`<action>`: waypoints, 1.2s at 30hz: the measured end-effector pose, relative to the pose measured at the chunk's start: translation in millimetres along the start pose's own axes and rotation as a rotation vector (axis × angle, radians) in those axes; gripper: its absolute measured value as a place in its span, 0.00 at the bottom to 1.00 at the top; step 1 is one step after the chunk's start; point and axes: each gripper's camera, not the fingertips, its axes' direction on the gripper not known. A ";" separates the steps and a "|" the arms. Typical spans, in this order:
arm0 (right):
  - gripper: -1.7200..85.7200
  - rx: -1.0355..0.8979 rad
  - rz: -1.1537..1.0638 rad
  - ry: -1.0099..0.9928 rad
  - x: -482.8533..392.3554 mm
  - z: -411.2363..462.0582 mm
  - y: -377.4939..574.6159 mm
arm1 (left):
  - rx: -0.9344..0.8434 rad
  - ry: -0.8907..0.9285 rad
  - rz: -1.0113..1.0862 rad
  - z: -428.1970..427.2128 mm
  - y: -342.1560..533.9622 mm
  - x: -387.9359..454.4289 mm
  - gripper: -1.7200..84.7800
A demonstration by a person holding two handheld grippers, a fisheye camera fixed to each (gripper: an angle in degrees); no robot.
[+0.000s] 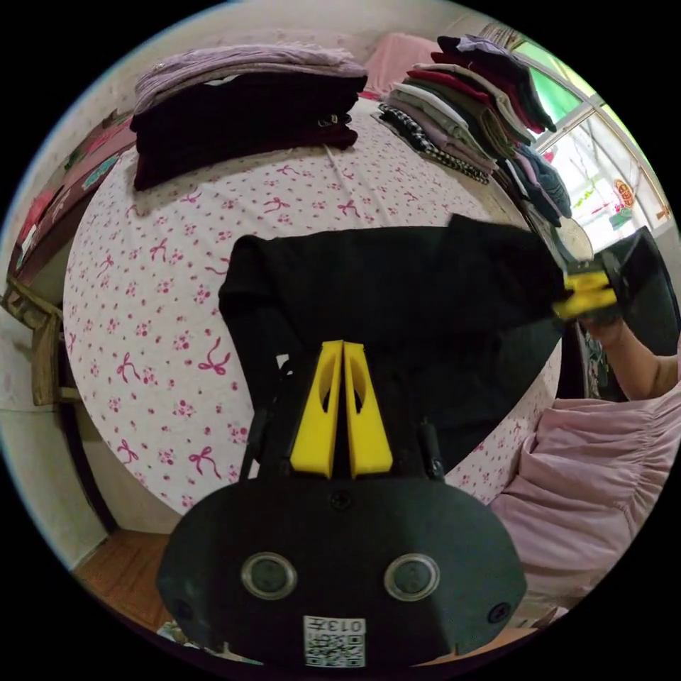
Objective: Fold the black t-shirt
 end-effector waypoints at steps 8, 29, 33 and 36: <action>0.07 -0.311 0.202 -0.048 -61.3 36.5 67.6 | 0.024 -0.060 0.034 -16.6 10.4 14.0 0.02; 0.03 -0.023 0.177 0.316 -24.6 -15.4 -36.4 | 0.015 -0.168 0.139 -8.4 18.1 87.8 0.02; 0.03 -0.152 0.341 0.395 15.3 17.5 -22.4 | 0.048 -0.218 -0.001 -18.8 9.7 74.9 0.02; 0.02 -0.142 0.479 0.425 31.4 0.0 3.2 | 0.109 -0.225 -0.024 -32.2 10.2 85.9 0.02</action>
